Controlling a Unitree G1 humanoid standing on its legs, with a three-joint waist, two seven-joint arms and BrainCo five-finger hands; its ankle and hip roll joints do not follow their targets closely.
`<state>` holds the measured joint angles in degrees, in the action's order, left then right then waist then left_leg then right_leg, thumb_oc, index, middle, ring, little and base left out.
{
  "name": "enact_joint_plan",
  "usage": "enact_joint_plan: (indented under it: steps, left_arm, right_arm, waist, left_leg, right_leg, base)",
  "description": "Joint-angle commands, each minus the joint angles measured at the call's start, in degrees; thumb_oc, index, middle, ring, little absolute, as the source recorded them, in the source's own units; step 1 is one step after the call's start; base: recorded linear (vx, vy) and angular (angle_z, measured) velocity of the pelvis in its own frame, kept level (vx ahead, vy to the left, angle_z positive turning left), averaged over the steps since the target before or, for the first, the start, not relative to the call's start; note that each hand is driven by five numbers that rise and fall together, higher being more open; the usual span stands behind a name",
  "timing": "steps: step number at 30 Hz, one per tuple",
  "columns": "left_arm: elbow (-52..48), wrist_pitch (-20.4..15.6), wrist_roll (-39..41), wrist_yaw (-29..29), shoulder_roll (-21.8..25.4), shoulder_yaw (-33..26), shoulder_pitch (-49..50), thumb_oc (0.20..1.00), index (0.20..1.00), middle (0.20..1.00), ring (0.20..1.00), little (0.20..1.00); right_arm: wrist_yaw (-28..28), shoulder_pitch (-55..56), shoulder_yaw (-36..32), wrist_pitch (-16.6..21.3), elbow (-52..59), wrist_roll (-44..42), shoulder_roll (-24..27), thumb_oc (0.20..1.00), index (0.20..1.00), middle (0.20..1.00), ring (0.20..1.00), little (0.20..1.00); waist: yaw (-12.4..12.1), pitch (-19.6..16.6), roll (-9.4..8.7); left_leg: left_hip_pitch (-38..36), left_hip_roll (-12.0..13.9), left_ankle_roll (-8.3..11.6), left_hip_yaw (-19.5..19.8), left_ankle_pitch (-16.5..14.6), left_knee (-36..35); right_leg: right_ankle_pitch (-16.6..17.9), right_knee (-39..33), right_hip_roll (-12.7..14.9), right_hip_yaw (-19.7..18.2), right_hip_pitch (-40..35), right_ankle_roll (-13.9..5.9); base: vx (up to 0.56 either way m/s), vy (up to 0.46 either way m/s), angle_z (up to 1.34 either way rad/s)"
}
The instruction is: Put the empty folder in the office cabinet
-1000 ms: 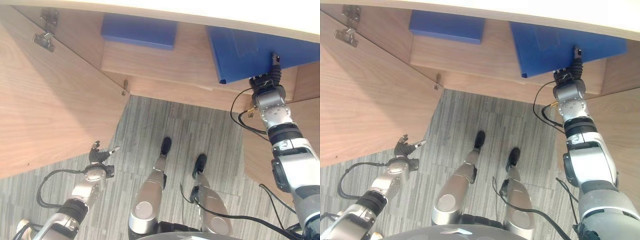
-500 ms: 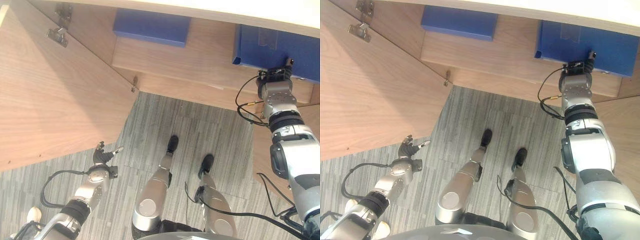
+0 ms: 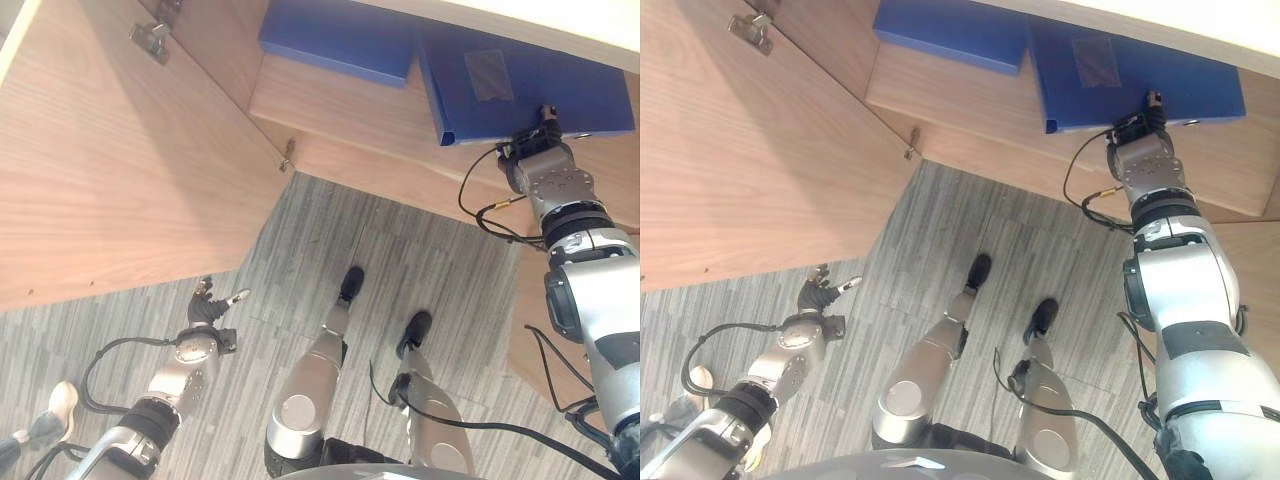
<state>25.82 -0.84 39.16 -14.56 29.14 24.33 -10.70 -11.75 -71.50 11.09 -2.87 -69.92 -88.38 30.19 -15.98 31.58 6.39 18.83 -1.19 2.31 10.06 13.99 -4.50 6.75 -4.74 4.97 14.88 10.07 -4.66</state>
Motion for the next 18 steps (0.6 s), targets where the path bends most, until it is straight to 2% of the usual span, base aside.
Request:
enact_joint_plan:
  steps: [1,8,12,13,18]
  left_arm:
    - [-1.0,-1.54,0.47,-0.41,5.15,-1.76,3.44,1.0,1.0,1.0,1.0,1.0]
    - [-2.17,-1.15,1.09,-0.94,5.7,-1.64,3.38,1.0,1.0,1.0,1.0,1.0]
    - [-2.53,-1.2,1.83,-1.46,5.5,-1.29,3.25,1.0,1.0,1.0,1.0,1.0]
    - [-2.75,-1.34,2.14,-1.72,5.43,-0.89,3.23,1.0,1.0,1.0,1.0,1.0]
    - [-3.53,-1.58,2.84,-2.57,5.32,0.17,3.17,1.0,1.0,1.0,1.0,1.0]
  right_arm:
    - [2.88,-4.34,2.48,0.56,1.48,0.16,4.9,0.2,0.2,0.2,0.2,0.2]
    - [1.28,-4.27,1.97,2.82,0.7,-0.69,5.22,0.2,0.2,0.2,0.2,0.2]
    - [-4.56,-4.91,0.78,10.79,0.56,-1.9,5.38,0.2,0.2,0.2,0.2,0.2]
    - [-6.59,-5.23,0.19,13.75,0.65,-2.41,5.38,0.2,0.2,0.2,0.2,0.2]
    - [-9.3,-5.98,-0.4,16.62,1.06,-3.29,5.25,0.2,0.2,0.2,0.2,0.2]
  waist:
    - [0.27,-1.79,-1.64]
    - [0.33,-1.79,-1.72]
    - [0.58,-1.79,-1.46]
    - [0.66,-1.79,-1.24]
    - [0.64,-1.79,-0.79]
  left_leg:
    - [-2.9,-1.01,-0.99,-3.97,-7.8,-0.5]
    - [-2.89,-0.79,-0.97,-3.87,-7.82,-0.5]
    - [-2.87,-0.79,-0.93,-3.78,-7.87,-0.5]
    - [-2.8,-0.82,-0.92,-3.71,-7.9,-0.5]
    - [-2.62,-0.94,-0.84,-3.46,-7.87,-0.5]
  right_leg:
    - [1.85,0.43,6.48,-3.56,0.99,-5.4]
    - [1.92,0.61,6.38,-3.58,1.15,-5.5]
    - [1.92,0.59,6.3,-3.87,1.3,-5.48]
    - [1.89,0.62,6.29,-3.87,1.42,-5.49]
    - [1.8,0.62,6.33,-3.81,1.6,-5.42]
  base:
    - [0.02,-0.035,0.03]
    - [0.0,-0.004,0.0]
    - [0.0,0.0,0.0]
    - [0.0,0.0,0.0]
    - [0.0,0.0,0.0]
